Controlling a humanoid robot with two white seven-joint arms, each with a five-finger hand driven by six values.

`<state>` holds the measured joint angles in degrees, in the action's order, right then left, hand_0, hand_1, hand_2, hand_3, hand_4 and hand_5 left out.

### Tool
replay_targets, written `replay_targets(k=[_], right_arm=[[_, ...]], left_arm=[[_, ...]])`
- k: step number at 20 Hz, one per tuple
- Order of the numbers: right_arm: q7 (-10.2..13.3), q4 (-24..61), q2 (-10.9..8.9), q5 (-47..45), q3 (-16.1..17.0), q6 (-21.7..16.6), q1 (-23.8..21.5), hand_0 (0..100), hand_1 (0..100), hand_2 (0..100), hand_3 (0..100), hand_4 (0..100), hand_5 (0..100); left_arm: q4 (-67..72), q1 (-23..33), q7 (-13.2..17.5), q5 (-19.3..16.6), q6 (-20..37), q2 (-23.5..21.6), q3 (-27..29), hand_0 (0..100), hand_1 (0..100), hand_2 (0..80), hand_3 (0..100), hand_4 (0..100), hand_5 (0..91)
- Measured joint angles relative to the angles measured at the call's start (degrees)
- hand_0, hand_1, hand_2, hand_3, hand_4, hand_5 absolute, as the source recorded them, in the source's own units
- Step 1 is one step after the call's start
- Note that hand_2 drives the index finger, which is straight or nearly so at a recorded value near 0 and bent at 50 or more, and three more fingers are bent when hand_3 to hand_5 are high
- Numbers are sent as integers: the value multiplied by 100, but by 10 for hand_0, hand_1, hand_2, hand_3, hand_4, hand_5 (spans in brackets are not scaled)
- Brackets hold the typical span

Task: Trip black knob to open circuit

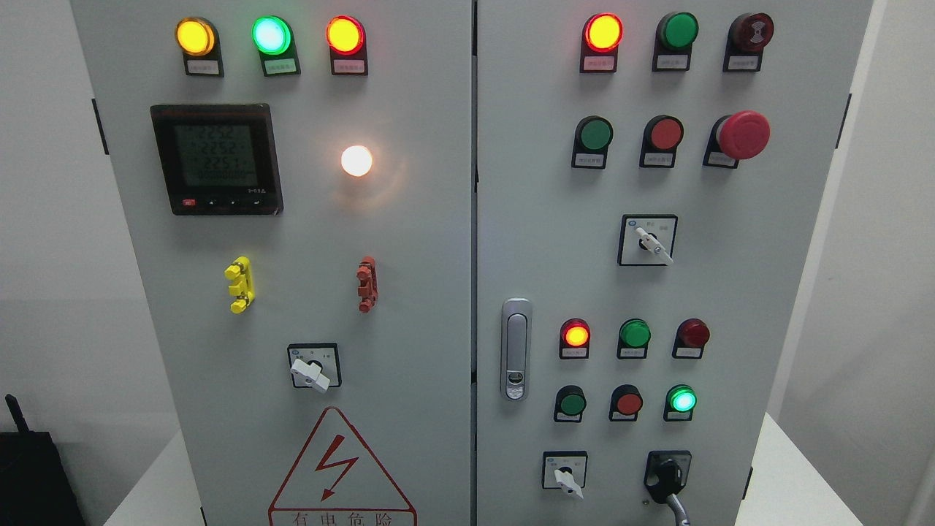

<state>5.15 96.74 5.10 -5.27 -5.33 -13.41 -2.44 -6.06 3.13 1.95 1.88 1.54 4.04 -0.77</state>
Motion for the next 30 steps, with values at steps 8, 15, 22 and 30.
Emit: replay_targets(k=[8, 15, 22, 30], right_arm=[[4, 0, 0, 0, 0, 3, 0, 64, 107, 11, 1000, 1000, 1000], [12, 0, -5, 0, 12, 5, 0, 63, 108, 10, 1000, 1000, 1000], [15, 1, -19, 0, 56, 5, 0, 63, 108, 10, 1000, 1000, 1000], [22, 1, -47, -1, 77, 5, 0, 62, 110, 10, 1000, 1000, 1000]], left_arm=[[0, 0, 0, 0, 0, 0, 0, 120, 389, 0, 0, 0, 0], [0, 0, 0, 0, 0, 0, 0, 120, 389, 0, 0, 0, 0], [0, 0, 0, 0, 0, 0, 0, 120, 389, 0, 0, 0, 0], [0, 0, 0, 0, 0, 0, 0, 120, 389, 0, 0, 0, 0]])
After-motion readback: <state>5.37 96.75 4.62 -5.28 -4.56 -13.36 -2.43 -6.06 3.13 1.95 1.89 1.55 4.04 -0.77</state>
